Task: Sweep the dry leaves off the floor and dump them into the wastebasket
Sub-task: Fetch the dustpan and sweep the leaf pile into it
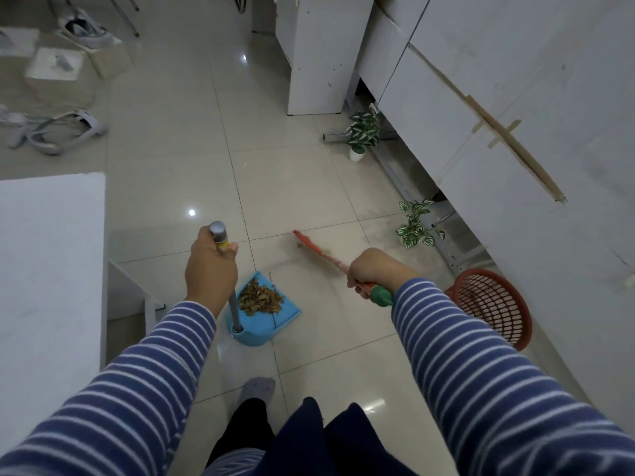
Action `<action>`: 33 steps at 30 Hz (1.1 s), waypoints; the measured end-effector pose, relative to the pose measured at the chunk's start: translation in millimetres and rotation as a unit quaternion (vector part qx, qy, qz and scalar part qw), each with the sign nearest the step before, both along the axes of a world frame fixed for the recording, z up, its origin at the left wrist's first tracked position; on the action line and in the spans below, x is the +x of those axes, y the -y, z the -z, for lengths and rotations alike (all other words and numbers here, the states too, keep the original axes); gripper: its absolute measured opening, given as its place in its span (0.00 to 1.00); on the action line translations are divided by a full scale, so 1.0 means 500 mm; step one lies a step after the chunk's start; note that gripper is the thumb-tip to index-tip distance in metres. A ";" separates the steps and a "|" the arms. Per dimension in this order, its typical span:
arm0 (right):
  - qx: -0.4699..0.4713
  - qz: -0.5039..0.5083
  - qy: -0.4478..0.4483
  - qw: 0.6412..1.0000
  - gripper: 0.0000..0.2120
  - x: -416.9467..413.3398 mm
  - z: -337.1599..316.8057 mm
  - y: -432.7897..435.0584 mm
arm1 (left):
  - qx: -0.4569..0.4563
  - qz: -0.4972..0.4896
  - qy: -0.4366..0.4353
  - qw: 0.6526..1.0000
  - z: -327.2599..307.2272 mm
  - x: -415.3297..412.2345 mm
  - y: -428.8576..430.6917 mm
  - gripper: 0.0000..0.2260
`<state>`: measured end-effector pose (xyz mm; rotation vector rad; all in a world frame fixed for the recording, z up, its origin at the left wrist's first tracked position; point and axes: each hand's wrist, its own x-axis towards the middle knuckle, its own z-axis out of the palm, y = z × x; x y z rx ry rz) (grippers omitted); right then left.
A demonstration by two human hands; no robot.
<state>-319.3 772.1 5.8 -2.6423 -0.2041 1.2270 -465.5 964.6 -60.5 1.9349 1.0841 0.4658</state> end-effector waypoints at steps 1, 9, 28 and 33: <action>-0.001 0.004 -0.006 1.000 0.10 0.001 0.011 -0.002 | -0.001 0.003 0.002 1.000 -0.003 0.003 -0.001 0.08; -0.051 -0.040 -0.064 0.996 0.07 -0.024 0.042 0.012 | -0.001 0.020 -0.011 1.000 -0.003 0.018 -0.016 0.09; -0.049 -0.098 -0.074 0.991 0.13 -0.041 -0.093 0.105 | 0.001 0.016 -0.005 1.000 -0.015 -0.004 -0.031 0.11; -0.055 -0.043 -0.073 0.995 0.11 -0.043 -0.070 0.121 | 0.007 0.028 -0.015 0.999 -0.014 -0.020 -0.029 0.10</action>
